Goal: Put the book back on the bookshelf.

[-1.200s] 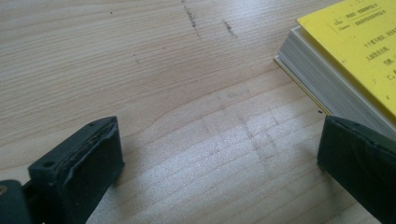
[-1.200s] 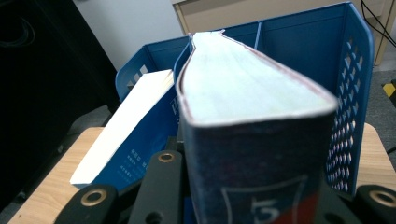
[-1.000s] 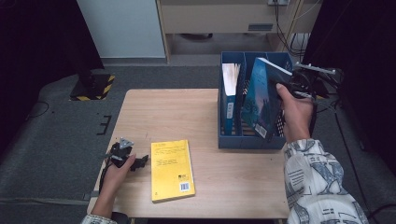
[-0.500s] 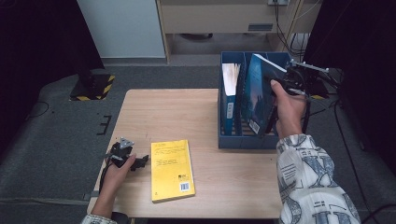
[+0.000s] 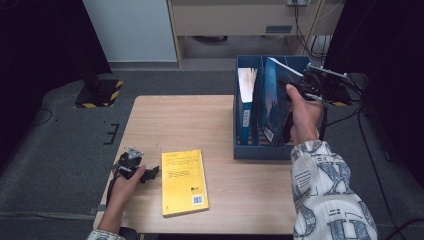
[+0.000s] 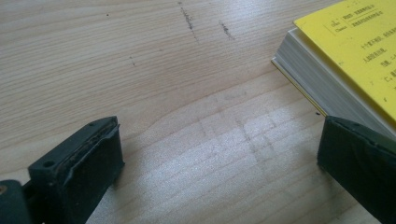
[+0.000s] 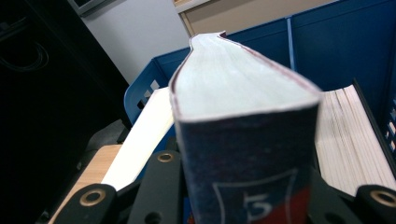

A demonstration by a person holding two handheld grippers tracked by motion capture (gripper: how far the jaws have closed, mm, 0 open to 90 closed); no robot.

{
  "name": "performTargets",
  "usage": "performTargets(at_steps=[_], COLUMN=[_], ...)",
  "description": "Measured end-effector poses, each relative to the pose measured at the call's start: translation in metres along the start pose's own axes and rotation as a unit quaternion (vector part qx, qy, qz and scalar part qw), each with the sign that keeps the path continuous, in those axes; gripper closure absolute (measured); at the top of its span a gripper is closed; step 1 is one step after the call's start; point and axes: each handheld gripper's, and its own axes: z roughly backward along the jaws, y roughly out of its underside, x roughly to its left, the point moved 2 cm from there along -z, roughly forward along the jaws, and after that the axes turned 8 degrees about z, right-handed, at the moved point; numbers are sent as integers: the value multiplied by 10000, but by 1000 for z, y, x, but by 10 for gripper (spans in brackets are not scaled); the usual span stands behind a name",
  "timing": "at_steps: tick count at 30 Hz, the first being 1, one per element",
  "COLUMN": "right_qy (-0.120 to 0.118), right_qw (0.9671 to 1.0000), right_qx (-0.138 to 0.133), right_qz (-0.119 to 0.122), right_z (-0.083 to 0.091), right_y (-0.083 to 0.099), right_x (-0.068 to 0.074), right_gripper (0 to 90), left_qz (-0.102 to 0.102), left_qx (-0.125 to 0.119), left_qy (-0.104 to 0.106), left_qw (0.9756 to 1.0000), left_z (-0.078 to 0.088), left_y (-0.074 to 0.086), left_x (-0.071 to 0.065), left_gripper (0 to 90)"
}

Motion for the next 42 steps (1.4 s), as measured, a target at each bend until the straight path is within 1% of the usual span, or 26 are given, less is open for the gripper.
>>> performTargets(at_steps=[3,10,15,17,20,22,26,31,37,42], right_qy=[14,20,88,143,288,340,399,487,609,649], right_qw=[10000,10000,9999,9998,9991,9988,9984,9975,9965,9959], right_qx=[-2,-27,-35,-52,-98,-124,-162,-233,-197,-259], right_qz=[27,9,140,163,280,333,360,450,529,581], right_z=[-2,-3,-3,-4,-6,-8,-13,-19,-27,-32], right_y=[0,0,-1,-1,-1,-1,-1,0,3,6], right_x=[0,1,2,3,5,5,6,4,3,1], right_gripper=[732,732,733,734,734,735,735,736,736,736], left_qz=[10,10,13,12,0,-1,-1,-8,-14,-21], left_qx=[-8,-6,-8,-7,-1,0,-1,1,1,4], left_qy=[1,2,2,3,1,2,5,9,15,18], left_qw=[10000,10000,10000,10000,10000,10000,10000,10000,10000,10000], left_z=[0,0,0,0,0,0,0,0,-1,-1], left_y=[0,0,0,0,0,0,0,0,-1,-1], left_x=[0,0,0,0,0,0,0,0,0,0], left_gripper=[0,0,0,0,0,0,0,0,0,0])
